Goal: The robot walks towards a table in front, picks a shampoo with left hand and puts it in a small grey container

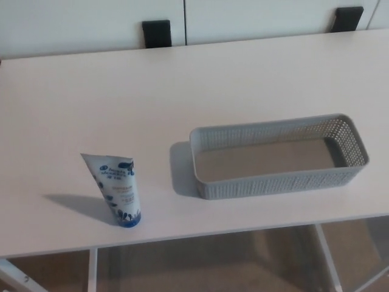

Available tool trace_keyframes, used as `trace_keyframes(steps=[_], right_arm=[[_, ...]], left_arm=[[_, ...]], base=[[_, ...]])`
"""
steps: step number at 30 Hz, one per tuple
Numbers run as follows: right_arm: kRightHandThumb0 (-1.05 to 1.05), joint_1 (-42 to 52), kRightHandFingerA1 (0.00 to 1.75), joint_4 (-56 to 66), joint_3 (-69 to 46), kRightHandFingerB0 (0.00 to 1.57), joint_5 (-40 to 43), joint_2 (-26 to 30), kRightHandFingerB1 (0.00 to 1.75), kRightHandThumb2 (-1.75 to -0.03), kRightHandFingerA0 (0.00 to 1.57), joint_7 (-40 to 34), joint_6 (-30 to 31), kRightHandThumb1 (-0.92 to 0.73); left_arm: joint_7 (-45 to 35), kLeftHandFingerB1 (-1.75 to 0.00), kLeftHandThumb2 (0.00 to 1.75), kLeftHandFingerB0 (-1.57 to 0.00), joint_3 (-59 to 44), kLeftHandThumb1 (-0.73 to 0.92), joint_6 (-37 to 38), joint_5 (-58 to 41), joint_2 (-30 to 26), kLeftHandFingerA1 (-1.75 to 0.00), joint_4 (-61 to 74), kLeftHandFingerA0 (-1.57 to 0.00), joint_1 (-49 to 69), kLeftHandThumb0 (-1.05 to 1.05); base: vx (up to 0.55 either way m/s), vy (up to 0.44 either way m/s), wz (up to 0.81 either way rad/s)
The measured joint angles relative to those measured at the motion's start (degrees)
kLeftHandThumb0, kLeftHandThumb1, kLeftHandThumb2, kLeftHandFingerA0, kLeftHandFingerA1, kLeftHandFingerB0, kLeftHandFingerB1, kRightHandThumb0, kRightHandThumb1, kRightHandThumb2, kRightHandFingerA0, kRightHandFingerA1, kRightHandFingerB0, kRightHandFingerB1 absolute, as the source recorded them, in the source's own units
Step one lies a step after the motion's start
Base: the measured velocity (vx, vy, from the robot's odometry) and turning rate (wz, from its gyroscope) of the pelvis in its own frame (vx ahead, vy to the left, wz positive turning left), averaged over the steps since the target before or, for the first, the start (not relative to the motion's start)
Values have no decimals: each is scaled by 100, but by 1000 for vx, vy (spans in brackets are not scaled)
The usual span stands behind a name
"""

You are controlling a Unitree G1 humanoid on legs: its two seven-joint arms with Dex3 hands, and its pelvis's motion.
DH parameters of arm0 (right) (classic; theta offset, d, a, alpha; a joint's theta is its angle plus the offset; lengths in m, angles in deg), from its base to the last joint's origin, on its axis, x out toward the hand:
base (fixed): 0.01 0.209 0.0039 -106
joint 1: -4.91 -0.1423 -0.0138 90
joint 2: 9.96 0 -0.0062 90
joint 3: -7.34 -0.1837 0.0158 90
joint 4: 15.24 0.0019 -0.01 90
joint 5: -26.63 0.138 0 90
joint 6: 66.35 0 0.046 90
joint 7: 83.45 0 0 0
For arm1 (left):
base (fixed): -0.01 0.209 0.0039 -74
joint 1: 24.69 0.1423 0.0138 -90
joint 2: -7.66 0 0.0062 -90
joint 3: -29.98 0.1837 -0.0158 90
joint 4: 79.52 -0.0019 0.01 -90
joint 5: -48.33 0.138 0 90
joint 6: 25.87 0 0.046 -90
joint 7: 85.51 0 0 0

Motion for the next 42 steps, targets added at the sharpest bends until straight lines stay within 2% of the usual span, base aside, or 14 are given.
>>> trace_keyframes(steps=[1, 8, 11, 12, 13, 14, 15, 18, 20, 25, 27, 29, 39, 42], right_arm=[[-12, 7, 53, -9, 7, 50, -8, 0, 44, -57, 68, -7, -7, -59], [-10, 177, 53, -101, 20, 49, -50, -1, 45, -57, 67, -43, -69, -62], [-11, 196, 52, -106, 20, 48, -51, -2, 44, -58, 65, -42, -71, -63], [-11, 197, 52, -105, 19, 49, -51, -2, 44, -58, 65, -42, -72, -63], [-9, 197, 53, -105, 19, 48, -51, -2, 44, -57, 65, -42, -72, -62], [-9, 198, 53, -105, 19, 48, -51, -2, 44, -57, 65, -41, -72, -62], [-10, 197, 54, -105, 16, 49, -51, -2, 44, -57, 66, -41, -72, -62], [-13, 191, 55, -104, 8, 48, -50, -3, 46, -59, 66, -39, -72, -60], [-9, 188, 54, -104, 8, 49, -50, -4, 45, -57, 67, -39, -72, -61], [-11, 188, 53, -103, 8, 49, -51, -7, 44, -57, 68, -40, -73, -62], [-12, 191, 55, -106, 4, 49, -51, -7, 46, -59, 67, -40, -72, -61], [-10, 185, 53, -106, -10, 49, -49, -7, 44, -57, 68, -40, -72, -61], [-13, 149, 52, -151, -132, 51, -50, 11, 44, -57, 70, -47, -75, -61], [-11, 147, 54, -154, -120, 51, -62, 27, 44, -57, 70, -60, -83, -61]], left_arm=[[-18, -37, 79, -17, 5, 64, 1, 0, -5, -42, 71, -27, 64, -49], [-329, -36, 80, -11, -69, 59, 39, -82, -68, -45, 1216, -32, 1101, -57], [-448, -35, 78, -8, -182, 56, 38, -208, -59, -43, 1981, -22, 1606, -59], [-519, -26, 60, -11, -234, 69, 40, -293, -52, -33, 2269, -27, 1805, -51], [-542, -49, 109, 0, -250, 63, 40, -318, -50, -47, 2352, 0, 1864, -28], [-655, -49, 109, 0, -334, 63, 42, -439, -41, -47, 2727, 0, 2138, -28], [-726, -18, 64, -4, -386, 70, 54, -519, -39, -32, 2947, -14, 2285, -41], [-949, -20, 80, 0, -613, 44, 84, -789, -39, -25, 3685, 0, 2755, -53], [-1069, -3, 66, 0, -783, 58, 83, -973, -39, -14, 4177, 0, 3011, -38], [-1249, -1, 58, 0, -1259, 62, 81, -1455, -48, -13, 5465, 0, 3349, -41], [-1270, -16, 77, 0, -1426, 42, 79, -1592, -89, -26, 5900, 0, 3352, -54], [-1265, -13, 65, 0, -1606, 56, 77, -1716, -174, -25, 6323, -3, 3257, -46], [-1029, -17, 75, -1, -1928, 51, -400, -2195, -817, -32, 7408, -1, 1050, -49], [-971, -20, 58, 0, -1746, 59, -556, -2142, -814, -31, 6893, -1, 438, -49]], base=[[0, 0, 0], [0, 0, 0], [0, 0, 0], [0, 0, 0], [0, 0, 0], [0, 0, 0], [0, 0, 0], [0, 0, 0], [0, 0, 0], [0, 0, 0], [0, 0, 0], [0, 0, 0], [0, 0, 0], [0, 0, 0]])
